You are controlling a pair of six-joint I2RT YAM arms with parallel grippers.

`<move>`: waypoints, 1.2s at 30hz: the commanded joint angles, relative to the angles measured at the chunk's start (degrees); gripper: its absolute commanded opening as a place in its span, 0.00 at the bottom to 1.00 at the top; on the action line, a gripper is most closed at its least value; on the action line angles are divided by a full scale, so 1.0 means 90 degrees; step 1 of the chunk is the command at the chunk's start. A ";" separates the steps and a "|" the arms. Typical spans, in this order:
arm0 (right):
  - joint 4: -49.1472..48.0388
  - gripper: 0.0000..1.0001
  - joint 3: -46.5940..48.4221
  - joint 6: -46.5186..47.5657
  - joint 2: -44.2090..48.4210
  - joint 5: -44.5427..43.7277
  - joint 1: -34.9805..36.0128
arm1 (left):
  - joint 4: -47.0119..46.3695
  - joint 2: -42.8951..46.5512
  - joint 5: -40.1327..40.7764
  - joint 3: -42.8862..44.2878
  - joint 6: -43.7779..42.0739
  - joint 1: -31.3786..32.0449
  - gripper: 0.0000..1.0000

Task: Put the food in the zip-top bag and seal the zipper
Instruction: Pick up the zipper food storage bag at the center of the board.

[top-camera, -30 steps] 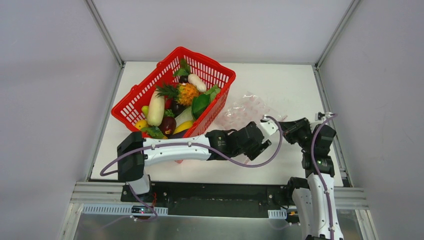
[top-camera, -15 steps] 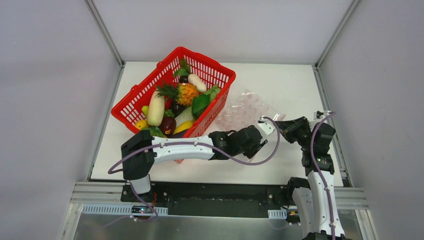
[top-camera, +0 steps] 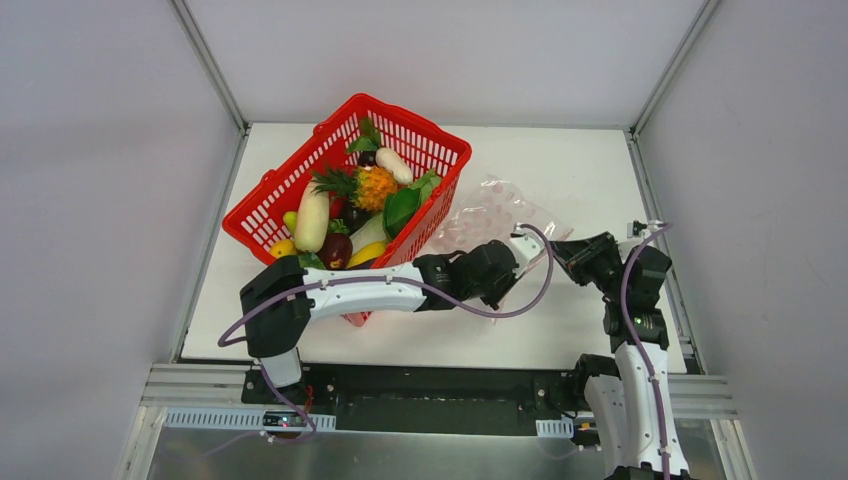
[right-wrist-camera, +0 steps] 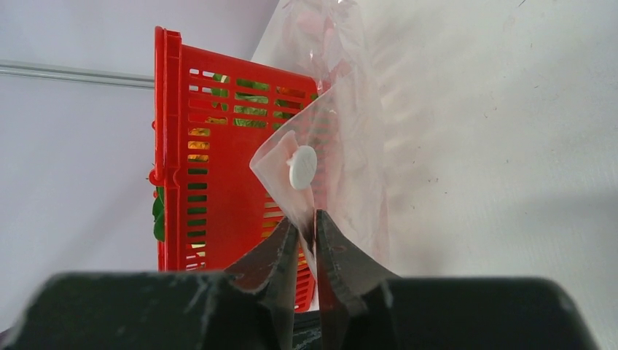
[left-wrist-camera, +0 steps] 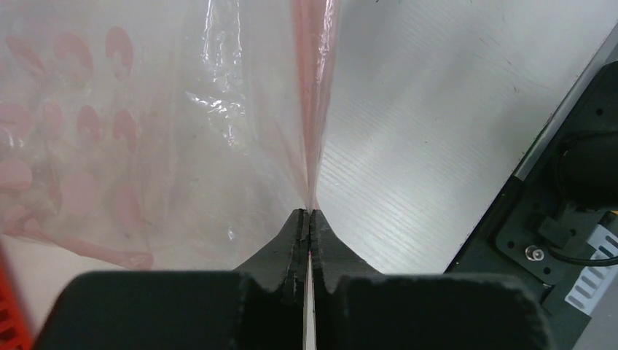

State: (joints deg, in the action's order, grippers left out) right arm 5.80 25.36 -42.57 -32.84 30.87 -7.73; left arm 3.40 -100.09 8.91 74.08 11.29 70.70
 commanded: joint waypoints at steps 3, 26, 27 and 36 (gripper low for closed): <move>-0.0284 0.30 -0.0045 0.0098 0.0045 0.0163 -0.0040 | -0.0139 0.0171 -0.0681 0.0025 0.0020 -0.0238 0.00; -0.0051 0.81 0.0699 0.1044 0.0524 0.1250 -0.0040 | 0.0851 0.1253 -0.4174 0.0624 0.0010 -0.1337 0.00; -0.0260 0.79 0.0647 0.0943 0.0531 0.1410 -0.0040 | 0.0991 0.1273 -0.4254 0.0638 -0.0045 -0.1350 0.00; -0.2818 0.33 -0.0296 -0.0053 0.1012 0.3103 -0.0004 | 0.0458 0.1632 -0.4718 0.0193 0.0212 -0.1495 0.00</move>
State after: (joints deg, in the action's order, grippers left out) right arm -4.99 24.95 -37.65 -25.50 50.24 -7.77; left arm 10.50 -88.66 -30.20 76.77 12.73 58.24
